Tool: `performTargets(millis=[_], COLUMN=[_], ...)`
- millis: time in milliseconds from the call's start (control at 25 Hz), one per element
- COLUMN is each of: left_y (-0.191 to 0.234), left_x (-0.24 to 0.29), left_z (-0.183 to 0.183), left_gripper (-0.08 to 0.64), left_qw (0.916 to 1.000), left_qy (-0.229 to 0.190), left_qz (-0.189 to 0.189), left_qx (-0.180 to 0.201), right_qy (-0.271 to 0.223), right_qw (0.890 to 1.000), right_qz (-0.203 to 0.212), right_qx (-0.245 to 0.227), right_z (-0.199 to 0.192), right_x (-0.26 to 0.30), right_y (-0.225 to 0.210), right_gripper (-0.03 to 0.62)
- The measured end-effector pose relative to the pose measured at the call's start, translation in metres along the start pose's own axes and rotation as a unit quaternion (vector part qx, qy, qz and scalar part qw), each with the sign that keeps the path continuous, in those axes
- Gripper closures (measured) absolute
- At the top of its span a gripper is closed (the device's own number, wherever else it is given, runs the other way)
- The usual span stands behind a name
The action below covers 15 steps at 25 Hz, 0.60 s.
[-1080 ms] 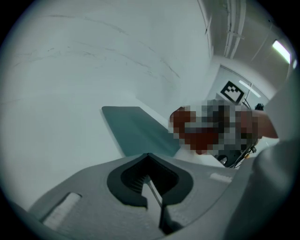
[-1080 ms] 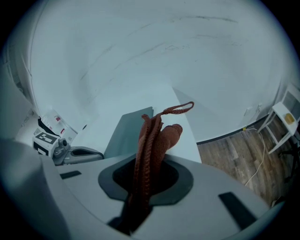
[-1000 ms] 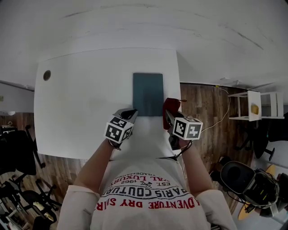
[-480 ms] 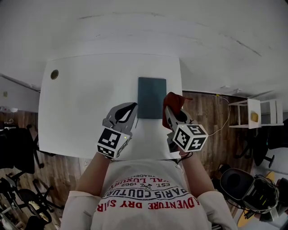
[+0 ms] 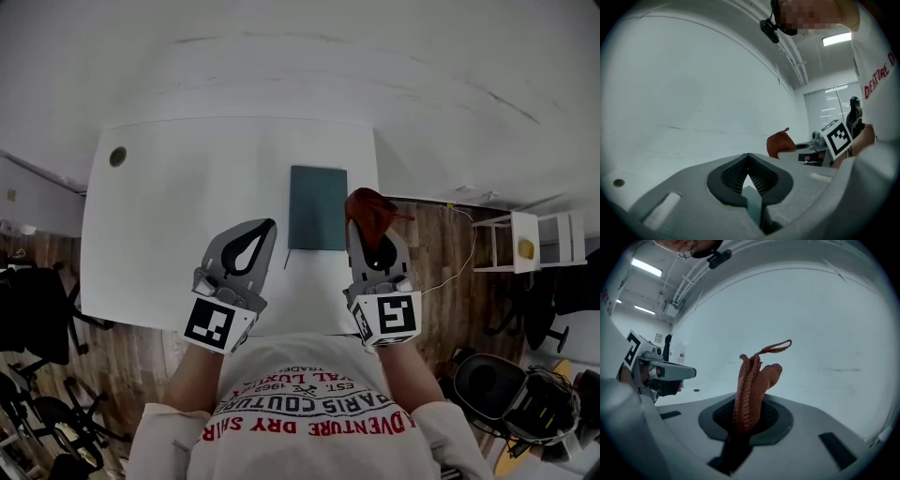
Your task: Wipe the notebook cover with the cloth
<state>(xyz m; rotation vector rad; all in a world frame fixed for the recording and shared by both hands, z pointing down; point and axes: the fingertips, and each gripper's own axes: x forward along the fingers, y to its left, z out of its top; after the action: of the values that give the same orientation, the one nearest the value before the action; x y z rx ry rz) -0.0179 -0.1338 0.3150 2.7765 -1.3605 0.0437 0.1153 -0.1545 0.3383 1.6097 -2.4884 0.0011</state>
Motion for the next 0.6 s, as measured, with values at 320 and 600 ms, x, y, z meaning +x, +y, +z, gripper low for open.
performTargets(millis=[320,600], left_y=[0.011,0.023], left_x=[0.003,0.002], left_z=[-0.007,-0.012], left_gripper=[0.551,0.551], left_qw=[0.9995,0.9992], left_qy=[-0.004,0.007], left_qz=[0.001,0.009], left_qx=[-0.030,-0.037], right_qy=[0.001,0.016], right_qw=[0.999,0.998], right_qz=[0.034,0.047], right_qx=[-0.017,-0.024], right_z=[-0.004,-0.010], right_x=[-0.001,0.005], right_y=[0.016,0.025], right_gripper=[0.526,0.526])
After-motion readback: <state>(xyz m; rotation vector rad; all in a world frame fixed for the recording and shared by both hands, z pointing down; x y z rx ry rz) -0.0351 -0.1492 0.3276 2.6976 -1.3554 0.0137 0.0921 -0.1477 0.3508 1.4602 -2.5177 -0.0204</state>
